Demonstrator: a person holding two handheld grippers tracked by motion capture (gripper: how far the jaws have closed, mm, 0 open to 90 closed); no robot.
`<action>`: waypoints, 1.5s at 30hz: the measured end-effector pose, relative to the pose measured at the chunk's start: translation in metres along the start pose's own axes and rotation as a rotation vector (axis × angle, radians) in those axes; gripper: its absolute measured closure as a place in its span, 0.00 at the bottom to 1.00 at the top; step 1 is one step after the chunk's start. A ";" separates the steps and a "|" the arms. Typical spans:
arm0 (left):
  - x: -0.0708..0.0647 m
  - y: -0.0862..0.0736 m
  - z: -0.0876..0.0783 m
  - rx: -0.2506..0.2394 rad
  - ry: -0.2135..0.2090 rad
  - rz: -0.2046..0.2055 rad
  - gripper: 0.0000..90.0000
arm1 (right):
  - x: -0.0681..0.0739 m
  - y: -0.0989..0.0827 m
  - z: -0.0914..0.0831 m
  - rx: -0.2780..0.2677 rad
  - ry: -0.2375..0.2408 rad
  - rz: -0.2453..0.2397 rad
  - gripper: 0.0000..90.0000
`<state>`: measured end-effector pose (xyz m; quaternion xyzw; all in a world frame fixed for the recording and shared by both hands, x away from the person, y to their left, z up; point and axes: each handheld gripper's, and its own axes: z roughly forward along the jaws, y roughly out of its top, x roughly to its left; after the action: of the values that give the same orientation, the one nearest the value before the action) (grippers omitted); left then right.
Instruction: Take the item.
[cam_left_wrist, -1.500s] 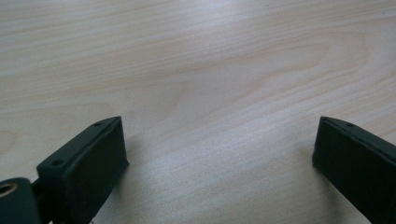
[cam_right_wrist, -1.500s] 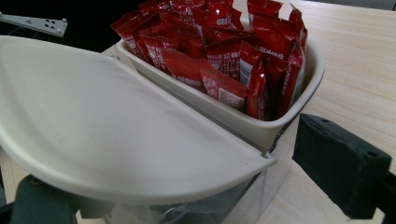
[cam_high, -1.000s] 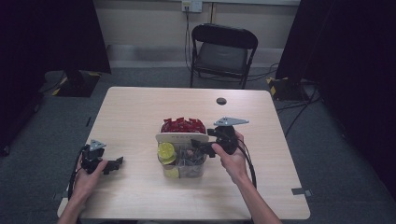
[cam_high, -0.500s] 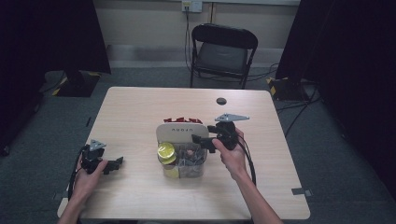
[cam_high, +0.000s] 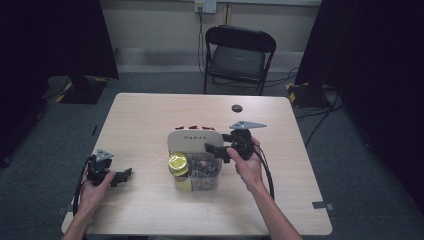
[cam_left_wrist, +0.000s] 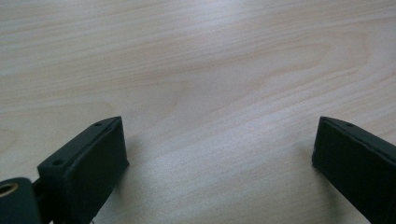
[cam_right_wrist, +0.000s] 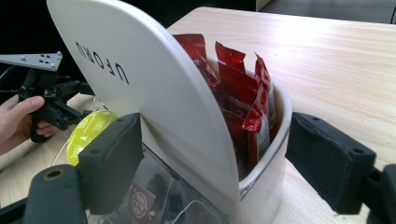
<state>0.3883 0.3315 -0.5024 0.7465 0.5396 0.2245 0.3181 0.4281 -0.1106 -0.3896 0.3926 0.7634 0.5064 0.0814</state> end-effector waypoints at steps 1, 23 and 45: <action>0.000 0.000 -0.001 0.003 0.002 0.004 0.05 | -0.001 -0.001 0.000 -0.002 0.005 0.010 0.20; -0.029 0.020 -0.024 -0.046 -0.139 0.050 0.23 | 0.001 -0.002 0.001 -0.005 -0.008 -0.006 0.20; -0.091 0.054 -0.054 -0.172 -0.230 0.184 0.32 | 0.005 0.000 0.003 0.011 -0.026 -0.020 0.17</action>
<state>0.3590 0.2459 -0.4254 0.7835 0.4080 0.2110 0.4186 0.4267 -0.1052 -0.3896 0.3919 0.7689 0.4964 0.0941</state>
